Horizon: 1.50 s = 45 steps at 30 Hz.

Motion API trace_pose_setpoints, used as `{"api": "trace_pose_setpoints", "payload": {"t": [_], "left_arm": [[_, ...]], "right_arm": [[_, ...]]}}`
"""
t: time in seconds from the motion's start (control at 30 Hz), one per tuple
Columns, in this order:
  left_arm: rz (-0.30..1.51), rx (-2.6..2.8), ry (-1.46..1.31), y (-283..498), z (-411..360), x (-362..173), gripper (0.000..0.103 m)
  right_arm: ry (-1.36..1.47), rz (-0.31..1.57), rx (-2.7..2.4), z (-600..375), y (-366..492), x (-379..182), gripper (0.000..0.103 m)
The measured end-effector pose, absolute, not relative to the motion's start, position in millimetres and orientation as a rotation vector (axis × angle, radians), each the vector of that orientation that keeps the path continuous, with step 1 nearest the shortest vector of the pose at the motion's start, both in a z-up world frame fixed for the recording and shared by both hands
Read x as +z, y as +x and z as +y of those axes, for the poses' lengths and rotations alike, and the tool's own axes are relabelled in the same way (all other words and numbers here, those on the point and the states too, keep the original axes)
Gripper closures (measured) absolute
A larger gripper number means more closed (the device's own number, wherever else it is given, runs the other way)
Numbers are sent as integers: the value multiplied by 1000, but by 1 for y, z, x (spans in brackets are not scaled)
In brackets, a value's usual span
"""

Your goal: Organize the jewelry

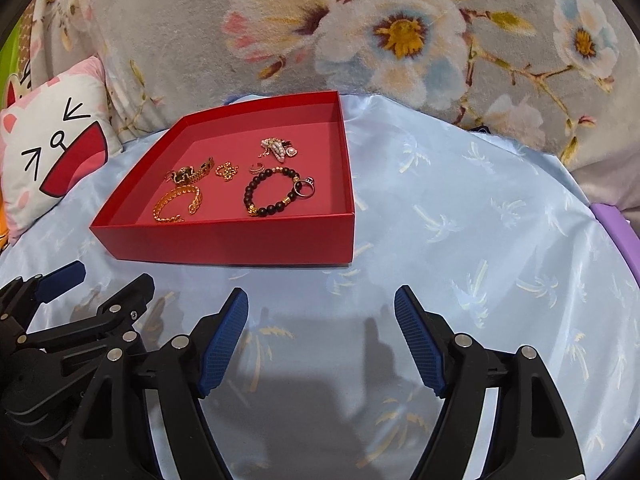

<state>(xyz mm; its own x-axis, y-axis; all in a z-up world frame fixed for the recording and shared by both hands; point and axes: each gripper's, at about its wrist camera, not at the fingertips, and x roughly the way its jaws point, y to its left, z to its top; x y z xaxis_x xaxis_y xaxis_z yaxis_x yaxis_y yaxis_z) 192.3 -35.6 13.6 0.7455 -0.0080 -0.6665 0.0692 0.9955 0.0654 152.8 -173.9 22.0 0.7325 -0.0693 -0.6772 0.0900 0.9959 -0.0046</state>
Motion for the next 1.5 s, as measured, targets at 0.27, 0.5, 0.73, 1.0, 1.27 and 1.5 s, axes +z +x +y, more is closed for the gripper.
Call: {"api": "trace_pose_setpoints", "payload": {"t": [0.27,0.5,0.73,1.0,1.27,1.5], "left_arm": [[715,7,123,190,-38,15,24],[720,23,125,191,-38,14,24],[707,34,120,189,-36,16,24],[702,38,123,188,-37,17,24],[699,42,126,188,-37,18,24],[698,43,126,188,-36,17,24]], "right_arm": [[30,758,-102,-176,155,20,26],[9,753,-113,-172,154,20,25],[-5,744,-120,-170,152,21,25],[-4,745,-120,-170,152,21,24],[-6,742,-121,-170,152,21,24],[-6,743,-121,-170,152,21,24]]}}
